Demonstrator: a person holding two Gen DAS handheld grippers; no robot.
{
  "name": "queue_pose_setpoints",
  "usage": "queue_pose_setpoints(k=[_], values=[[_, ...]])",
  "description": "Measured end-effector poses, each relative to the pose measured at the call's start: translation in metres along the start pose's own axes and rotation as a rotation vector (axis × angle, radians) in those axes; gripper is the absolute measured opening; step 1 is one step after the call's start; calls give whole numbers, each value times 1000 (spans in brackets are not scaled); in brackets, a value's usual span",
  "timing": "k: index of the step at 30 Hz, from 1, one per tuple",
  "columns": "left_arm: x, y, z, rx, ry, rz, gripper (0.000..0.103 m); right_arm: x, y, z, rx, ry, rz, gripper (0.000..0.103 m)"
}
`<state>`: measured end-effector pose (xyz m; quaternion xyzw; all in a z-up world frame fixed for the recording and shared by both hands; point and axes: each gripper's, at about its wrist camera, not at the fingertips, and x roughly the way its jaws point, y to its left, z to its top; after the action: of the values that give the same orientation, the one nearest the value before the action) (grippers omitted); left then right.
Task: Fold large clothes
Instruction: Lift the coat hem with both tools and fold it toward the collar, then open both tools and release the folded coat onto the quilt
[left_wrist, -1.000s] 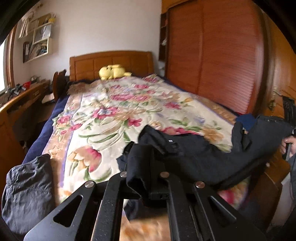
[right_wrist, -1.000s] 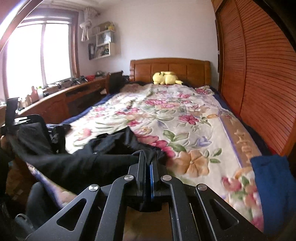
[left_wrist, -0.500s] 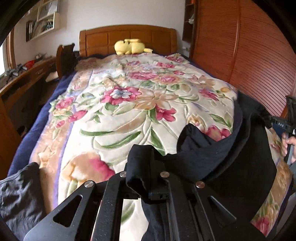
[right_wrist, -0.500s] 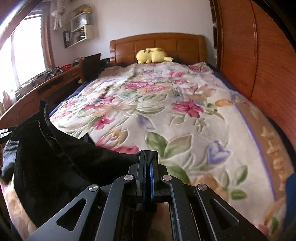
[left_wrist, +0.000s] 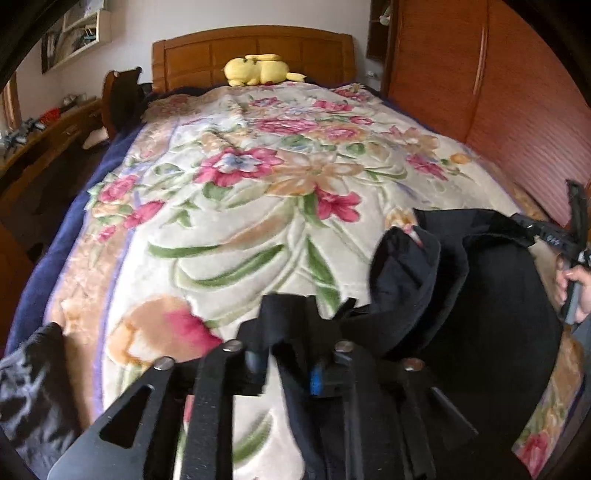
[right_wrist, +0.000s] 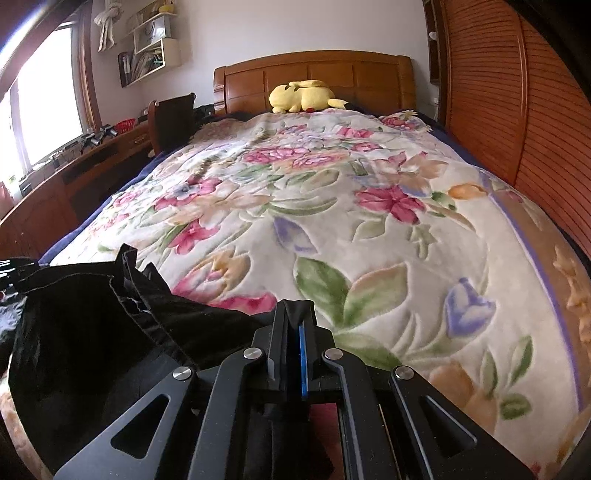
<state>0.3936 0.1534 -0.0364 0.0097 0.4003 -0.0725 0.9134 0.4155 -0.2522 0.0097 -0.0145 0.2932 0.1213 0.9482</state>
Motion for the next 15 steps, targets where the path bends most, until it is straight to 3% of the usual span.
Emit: queue_pose_setpoints(k=[2,5,8,9,10,15], values=[[-4,4,0,-2,-16,29,26,2,1,1,0,2,12,4],[-13,9,-4,-17,-28,30,29,4,2,1,-8,20,11,13],[-18,5,-17,-12,-18,-4,30,3,3,1,-27,25,-53,37],[-19,2,-22,-3,-14,-11,31,2,2,2,-27,30,-76,50],[-20,-2,-28,6,-6,-9,31,1,2,2,-28,35,-75,54],[-32,-24,-69,44,27,-17,31,-14,10,-15,-87,68,-79,58]])
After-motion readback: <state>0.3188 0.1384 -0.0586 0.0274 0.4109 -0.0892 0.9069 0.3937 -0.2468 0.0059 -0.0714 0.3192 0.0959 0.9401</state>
